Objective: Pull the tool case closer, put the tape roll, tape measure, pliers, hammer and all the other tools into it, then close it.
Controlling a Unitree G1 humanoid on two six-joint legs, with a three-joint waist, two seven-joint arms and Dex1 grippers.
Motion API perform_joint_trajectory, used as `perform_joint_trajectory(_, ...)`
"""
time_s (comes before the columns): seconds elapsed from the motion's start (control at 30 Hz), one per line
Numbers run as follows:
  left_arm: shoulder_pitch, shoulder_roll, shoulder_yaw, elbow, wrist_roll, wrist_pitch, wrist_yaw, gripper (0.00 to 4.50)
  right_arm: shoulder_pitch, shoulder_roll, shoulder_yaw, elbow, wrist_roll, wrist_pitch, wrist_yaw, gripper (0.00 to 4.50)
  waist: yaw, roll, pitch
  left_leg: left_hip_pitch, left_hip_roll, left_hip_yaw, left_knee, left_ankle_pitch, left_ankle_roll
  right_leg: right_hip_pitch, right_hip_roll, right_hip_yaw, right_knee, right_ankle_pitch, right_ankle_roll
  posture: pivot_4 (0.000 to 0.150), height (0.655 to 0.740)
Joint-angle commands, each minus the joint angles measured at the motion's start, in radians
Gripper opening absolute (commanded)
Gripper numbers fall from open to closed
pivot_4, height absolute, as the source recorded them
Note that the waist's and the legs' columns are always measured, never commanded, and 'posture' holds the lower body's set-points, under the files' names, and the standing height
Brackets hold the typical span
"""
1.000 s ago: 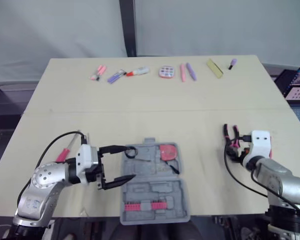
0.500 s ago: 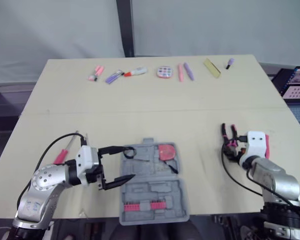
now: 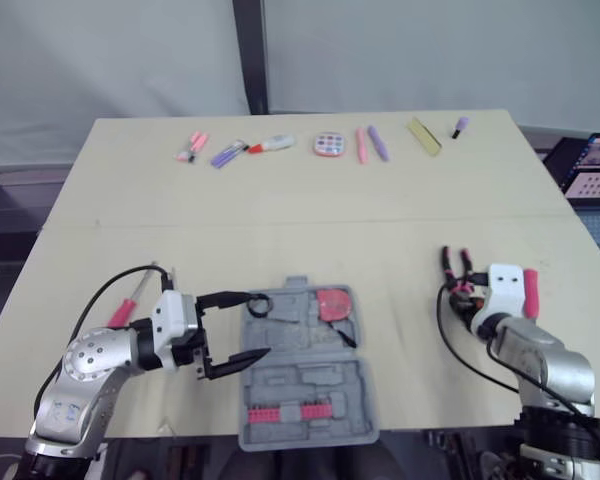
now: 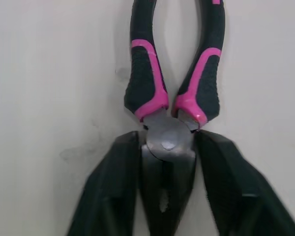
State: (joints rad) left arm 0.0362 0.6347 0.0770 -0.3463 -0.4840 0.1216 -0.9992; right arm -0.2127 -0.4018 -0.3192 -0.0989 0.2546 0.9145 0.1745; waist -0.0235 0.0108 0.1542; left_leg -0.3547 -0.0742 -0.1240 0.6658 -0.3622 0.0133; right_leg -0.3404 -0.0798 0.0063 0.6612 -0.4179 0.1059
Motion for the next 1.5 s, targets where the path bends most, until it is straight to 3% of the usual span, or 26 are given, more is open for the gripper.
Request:
perform_joint_trajectory(0.03, 0.001, 0.001, 0.006, -0.032, -0.006, -0.011, 0.000, 4.50, 0.010, -0.010, -0.007, 0.003, -0.011, 0.009, -0.014, 0.95, -0.001, 0.000, 0.000, 0.000, 0.000, 0.000, 0.000, 0.000, 0.000, 0.000, 0.000, 0.000, 0.000, 0.000, 0.000, 0.150, 0.7400)
perform_joint_trajectory(0.3, 0.018, 0.004, 0.013, -0.036, -0.015, -0.012, -0.006, 4.50, 0.010, -0.024, -0.009, -0.055, 0.001, 0.047, -0.005, 0.95, 0.000, 0.000, 0.000, 0.000, 0.000, 0.000, 0.000, 0.000, 0.000, 0.000, 0.000, 0.000, 0.000, 0.000, 0.000, 0.150, 0.7400)
perform_joint_trajectory(0.53, 0.022, 0.024, 0.033, -0.020, -0.032, -0.008, -0.038, 4.50, 0.066, -0.035, 0.012, -0.312, 0.073, 0.210, 0.036, 0.95, -0.003, 0.003, 0.002, 0.000, 0.000, 0.001, -0.001, 0.000, 0.000, -0.001, 0.000, 0.000, 0.000, 0.000, 0.000, 0.150, 0.7400)
perform_joint_trajectory(0.67, 0.027, 0.036, 0.046, -0.017, -0.043, 0.001, -0.055, 4.50, 0.099, -0.115, 0.050, -0.428, 0.115, 0.258, 0.106, 0.95, -0.003, 0.005, 0.003, -0.001, 0.001, 0.001, -0.001, 0.000, 0.000, -0.001, 0.000, 0.000, -0.001, 0.000, 0.000, 0.150, 0.7400)
perform_joint_trajectory(0.83, 0.067, 0.092, 0.109, -0.016, -0.099, 0.032, -0.115, 4.50, 0.066, -0.428, 0.178, -0.560, 0.193, 0.280, 0.335, 0.95, -0.003, 0.007, 0.004, -0.001, 0.001, 0.002, -0.001, 0.000, 0.000, -0.001, 0.000, 0.000, -0.003, 0.000, 0.000, 0.150, 0.7400)
perform_joint_trajectory(0.93, 0.092, 0.114, 0.150, -0.002, -0.111, 0.026, -0.142, 4.50, -0.044, -0.554, 0.267, -0.576, 0.248, 0.297, 0.445, 0.95, -0.005, 0.007, 0.005, -0.002, 0.002, 0.003, -0.002, 0.000, 0.000, 0.000, 0.001, 0.000, -0.008, 0.000, 0.000, 0.150, 0.7400)
perform_joint_trajectory(1.07, 0.111, 0.125, 0.182, 0.008, -0.113, 0.024, -0.152, 4.50, -0.228, -0.603, 0.411, -0.556, 0.275, 0.333, 0.515, 0.95, -0.003, 0.006, 0.005, -0.002, 0.003, 0.004, -0.002, 0.000, 0.000, 0.000, 0.001, 0.000, -0.010, 0.000, 0.000, 0.150, 0.7400)
perform_joint_trajectory(1.3, 0.199, 0.117, 0.265, 0.006, -0.107, 0.007, -0.138, 4.50, -0.644, -0.551, 0.764, -0.503, 0.281, 0.445, 0.633, 0.95, -0.006, 0.004, 0.007, -0.005, 0.002, 0.003, -0.001, 0.000, 0.000, -0.002, -0.001, -0.001, -0.010, 0.000, 0.000, 0.150, 0.7400)
perform_joint_trajectory(1.5, 0.280, 0.108, 0.317, -0.001, -0.101, -0.008, -0.134, 4.50, -0.806, -0.505, 0.970, -0.499, 0.221, 0.376, 0.702, 0.95, -0.002, 0.003, 0.007, -0.005, 0.001, 0.000, -0.001, 0.000, 0.000, -0.006, -0.002, -0.001, -0.007, 0.000, 0.000, 0.150, 0.7400)
